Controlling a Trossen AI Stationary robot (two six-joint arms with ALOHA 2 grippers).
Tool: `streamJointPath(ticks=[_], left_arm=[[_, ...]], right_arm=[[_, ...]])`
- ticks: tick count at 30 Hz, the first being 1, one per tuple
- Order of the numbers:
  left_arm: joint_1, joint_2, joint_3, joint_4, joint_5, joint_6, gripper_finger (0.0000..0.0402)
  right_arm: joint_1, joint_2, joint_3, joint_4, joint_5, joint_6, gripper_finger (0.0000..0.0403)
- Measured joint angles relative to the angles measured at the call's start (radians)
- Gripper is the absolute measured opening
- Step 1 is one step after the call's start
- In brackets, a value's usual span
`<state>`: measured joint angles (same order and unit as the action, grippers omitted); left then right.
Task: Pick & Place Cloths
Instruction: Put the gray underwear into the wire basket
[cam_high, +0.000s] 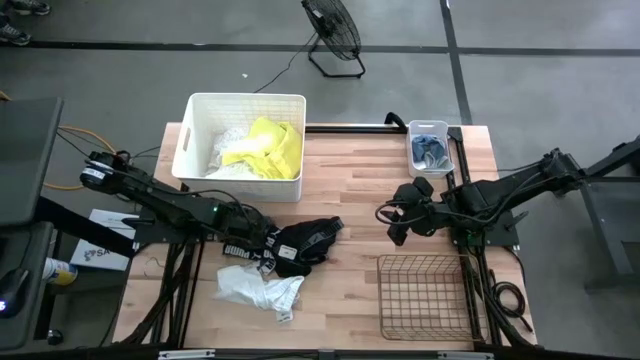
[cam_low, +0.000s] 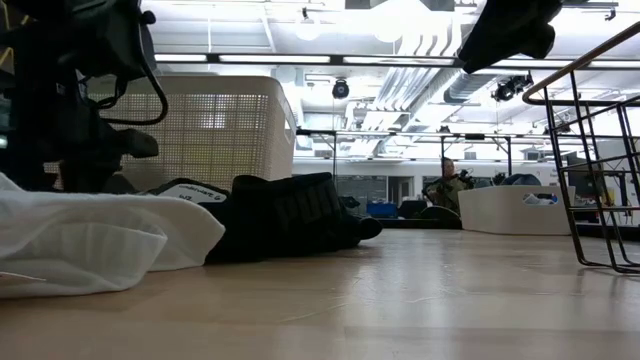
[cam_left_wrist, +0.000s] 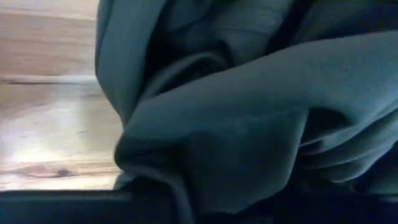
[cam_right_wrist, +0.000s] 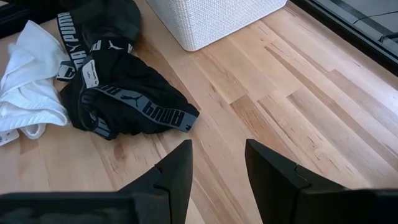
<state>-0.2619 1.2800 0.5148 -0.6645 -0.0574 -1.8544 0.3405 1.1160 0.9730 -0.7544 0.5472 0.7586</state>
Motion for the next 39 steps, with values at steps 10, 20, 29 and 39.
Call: streamJointPath(ticks=[10,20,29,39], left_arm=[[0.000,-0.041,0.006,0.000,-0.004,0.082,0.0024],[-0.001,-0.141,0.150,-0.185,-0.032,0.217,0.0017],[-0.001,-0.159,0.370,-0.350,-0.040,0.369,0.0017],[-0.001,-0.161,0.611,-0.375,-0.105,0.568,0.0017]], right_arm=[[0.000,0.000,0.000,0.000,-0.007,0.000,0.0139],[0.000,0.000,0.000,-0.002,-0.016,0.000,0.0139],[0.000,0.000,0.000,-0.002,-0.029,0.000,0.0139],[0.000,0.000,0.000,-0.002,-0.029,-0.002,0.0139]])
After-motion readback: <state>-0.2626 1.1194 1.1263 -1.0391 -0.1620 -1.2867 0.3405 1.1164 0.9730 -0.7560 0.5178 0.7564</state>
